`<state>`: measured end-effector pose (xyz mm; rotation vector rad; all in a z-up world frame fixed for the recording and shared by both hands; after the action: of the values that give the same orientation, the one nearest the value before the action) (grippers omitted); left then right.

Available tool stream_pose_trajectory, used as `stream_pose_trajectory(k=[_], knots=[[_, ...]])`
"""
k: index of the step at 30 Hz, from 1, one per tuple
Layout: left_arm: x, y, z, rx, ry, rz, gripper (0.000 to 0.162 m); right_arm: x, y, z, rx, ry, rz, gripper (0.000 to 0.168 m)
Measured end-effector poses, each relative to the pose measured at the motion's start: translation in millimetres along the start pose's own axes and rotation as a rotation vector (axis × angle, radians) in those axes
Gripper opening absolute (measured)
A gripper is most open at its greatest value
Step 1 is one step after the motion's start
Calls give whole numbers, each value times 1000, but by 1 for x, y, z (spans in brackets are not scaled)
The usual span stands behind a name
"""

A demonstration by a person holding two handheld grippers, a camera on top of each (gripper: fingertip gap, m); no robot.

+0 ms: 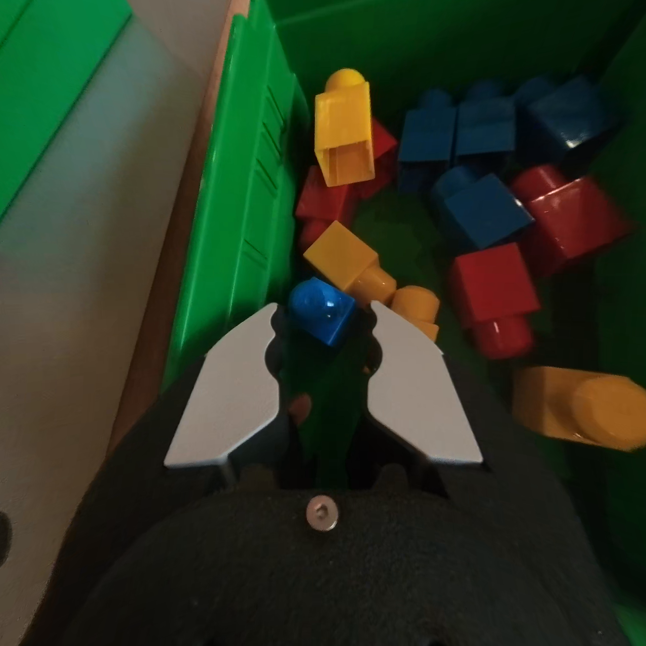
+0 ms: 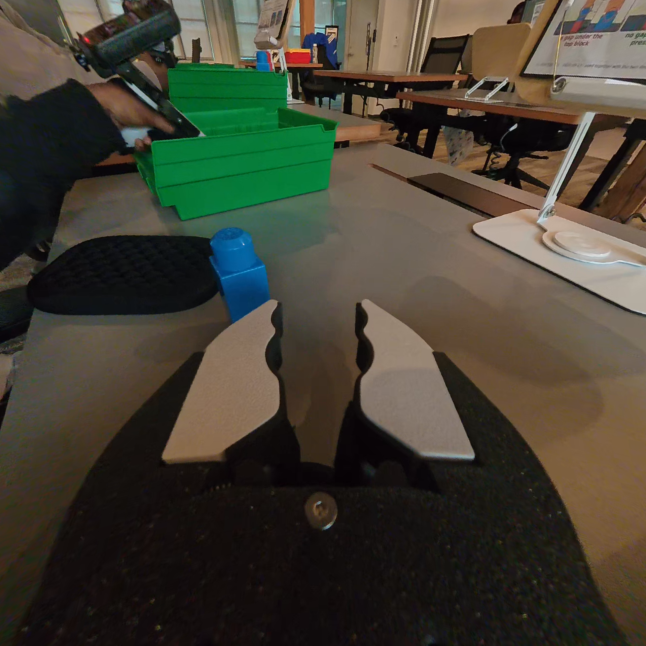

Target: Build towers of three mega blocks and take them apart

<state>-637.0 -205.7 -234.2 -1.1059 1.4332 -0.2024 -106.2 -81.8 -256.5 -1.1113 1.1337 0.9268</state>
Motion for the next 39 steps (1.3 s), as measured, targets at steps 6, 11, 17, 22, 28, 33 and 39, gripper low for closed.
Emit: stream_pose_trajectory(k=[6, 11, 17, 22, 28, 33, 39], knots=[[4, 16, -1, -31, 4, -38, 37, 0, 1, 1, -3, 5, -3, 39], [7, 8, -2, 6, -10, 18, 34, 1, 2, 1, -6, 12, -17, 39], [0, -31, 5, 99, -3, 210, 33, 1, 3, 1, -8, 3, -28, 39], [-16, -82, 34, 296, 105, 375, 33, -3, 2, -2, -22, -37, -11, 41], [-30, -151, 93, 594, 337, 535, 33, -36, 4, -18, -91, -96, 56, 45], [-22, -196, 150, 839, 563, 581, 32, -83, 17, -45, -218, -180, 119, 46], [-4, -220, 200, 996, 734, 574, 33, -109, 45, -74, -320, -297, 60, 48]])
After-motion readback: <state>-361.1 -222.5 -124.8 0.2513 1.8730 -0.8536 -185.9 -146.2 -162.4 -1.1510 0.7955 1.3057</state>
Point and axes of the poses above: each gripper's, where its closed fingertips meet, y out along the fingers, x out of its underside, z = x × y across the jaws, the point moved 9 cm from there along -y, back along the fingers, and after that the axes turned 3 degrees about -y, right-handed, at the moved point
